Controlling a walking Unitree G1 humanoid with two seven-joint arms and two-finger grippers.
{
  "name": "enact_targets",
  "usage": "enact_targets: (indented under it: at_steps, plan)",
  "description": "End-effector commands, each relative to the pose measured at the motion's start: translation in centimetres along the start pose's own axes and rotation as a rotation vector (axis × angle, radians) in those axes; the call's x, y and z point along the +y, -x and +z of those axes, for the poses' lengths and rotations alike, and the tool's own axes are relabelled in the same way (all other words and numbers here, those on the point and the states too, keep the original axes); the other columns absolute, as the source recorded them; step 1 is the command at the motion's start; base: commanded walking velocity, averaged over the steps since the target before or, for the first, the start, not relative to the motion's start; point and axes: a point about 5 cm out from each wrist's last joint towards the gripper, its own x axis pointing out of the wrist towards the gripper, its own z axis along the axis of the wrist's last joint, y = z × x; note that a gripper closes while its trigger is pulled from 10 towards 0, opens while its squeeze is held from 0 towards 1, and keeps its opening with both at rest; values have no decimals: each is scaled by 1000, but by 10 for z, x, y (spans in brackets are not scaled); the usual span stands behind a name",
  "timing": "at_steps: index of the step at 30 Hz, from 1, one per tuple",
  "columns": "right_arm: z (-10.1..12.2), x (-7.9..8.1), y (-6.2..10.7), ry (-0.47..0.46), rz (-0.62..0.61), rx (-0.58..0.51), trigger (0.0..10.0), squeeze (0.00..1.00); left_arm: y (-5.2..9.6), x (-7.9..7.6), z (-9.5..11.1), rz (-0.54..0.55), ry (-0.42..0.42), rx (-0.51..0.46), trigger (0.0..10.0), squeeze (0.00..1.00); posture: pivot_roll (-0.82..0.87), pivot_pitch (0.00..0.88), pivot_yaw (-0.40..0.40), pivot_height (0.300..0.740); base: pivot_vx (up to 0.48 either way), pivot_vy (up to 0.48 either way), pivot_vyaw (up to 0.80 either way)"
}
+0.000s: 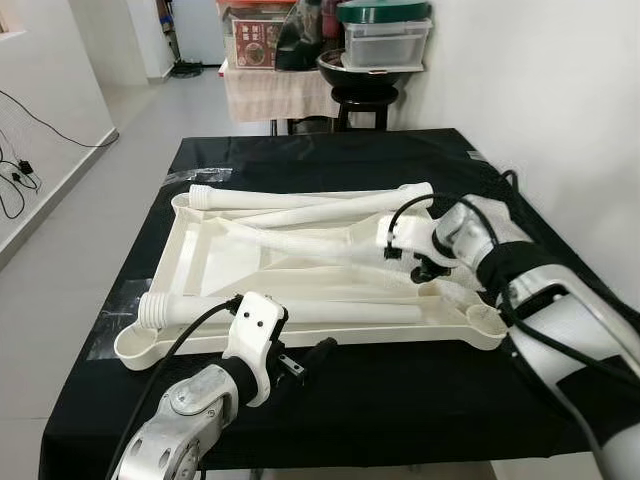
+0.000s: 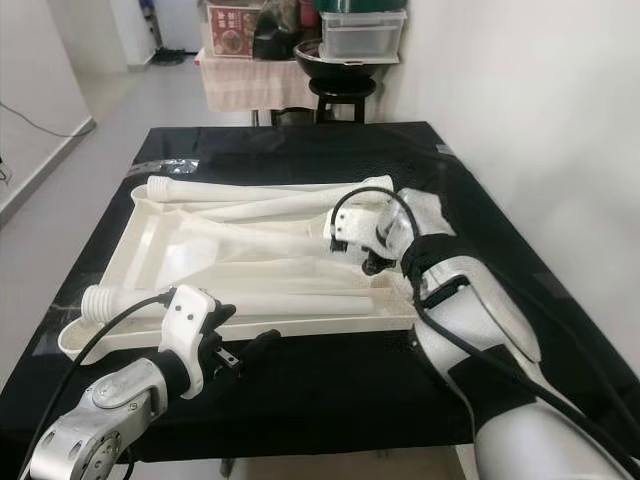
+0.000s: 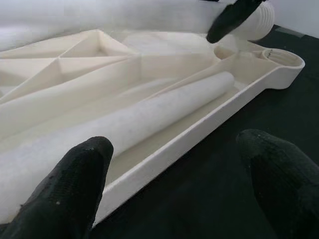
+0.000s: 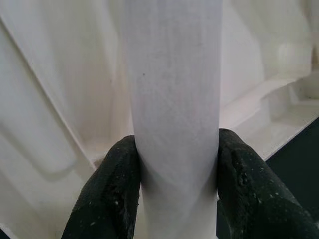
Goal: Building children table
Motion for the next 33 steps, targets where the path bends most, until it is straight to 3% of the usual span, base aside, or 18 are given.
enact_targets:
  at_steps: [1,2,4,5,6,7,9,10,12,13,15,16,18,23,29,30,32,33]
  plan:
    - [10,-11,14,-40,-30,-81,1373,0,2,5,7,17,-24,-26,10000,0,-109,0,-7,740,0,0,0]
    - [13,-17,21,-132,-31,-195,4667,0,3,10,21,30,-39,-75,10000,0,-104,0,-5,740,0,0,0]
    - [15,-18,23,-161,-27,-233,4667,0,3,12,25,36,-42,-93,10000,0,-105,0,-4,740,0,0,0]
    - [21,-19,26,-208,-25,-320,10000,0,3,15,35,47,-43,-136,10000,0,-106,0,-2,740,0,0,0]
    - [28,-19,28,-253,-25,-410,10000,0,4,17,44,58,-43,-180,10000,0,-106,0,-2,740,0,0,0]
    - [35,-21,32,-307,-28,-505,10000,0,4,19,56,64,-28,-238,10000,180,-101,0,-2,740,0,0,0]
    - [40,-22,34,-345,-29,-566,10000,0,5,21,64,67,-16,-276,10000,180,-101,0,-2,740,0,0,0]
    - [46,-21,36,-382,-30,-648,10000,0,6,24,79,72,10,-348,10000,1000,-100,0,0,740,0,0,0]
    - [56,-18,37,-409,-63,-786,10000,0,8,29,105,72,33,-469,10000,1000,-101,0,4,740,0,0,0]
    - [56,-18,37,-409,-63,-786,10000,0,8,29,105,72,33,-469,10000,1000,-101,0,4,740,0,0,0]
    - [64,-4,32,-388,-52,-853,10000,0,11,36,134,77,27,-576,10000,1000,-100,0,9,740,0,0,0]
    - [64,-4,32,-388,-52,-853,10000,0,11,36,134,77,27,-576,10000,1000,-100,0,9,740,0,0,0]
    - [71,12,27,-311,-26,-869,10000,0,12,41,153,84,12,-631,10000,1000,-101,0,17,740,0,0,0]
    - [79,37,22,-159,20,-857,10000,0,12,50,179,112,-62,-675,10000,1000,-106,0,24,740,0,0,0]
    - [76,39,23,-173,2,-855,10000,0,12,61,187,183,-73,-682,10000,1000,-112,0,35,740,0,0,0]
    - [71,32,23,-256,-44,-847,10000,0,10,63,190,192,-65,-688,10000,443,-115,0,38,740,0,0,0]
    - [71,32,23,-256,-44,-847,10000,0,10,63,190,192,-65,-688,10000,443,-115,0,38,740,0,0,0]
    - [68,27,23,-299,-76,-837,10000,0,9,60,190,179,-60,-689,10000,0,-115,0,38,740,0,0,0]
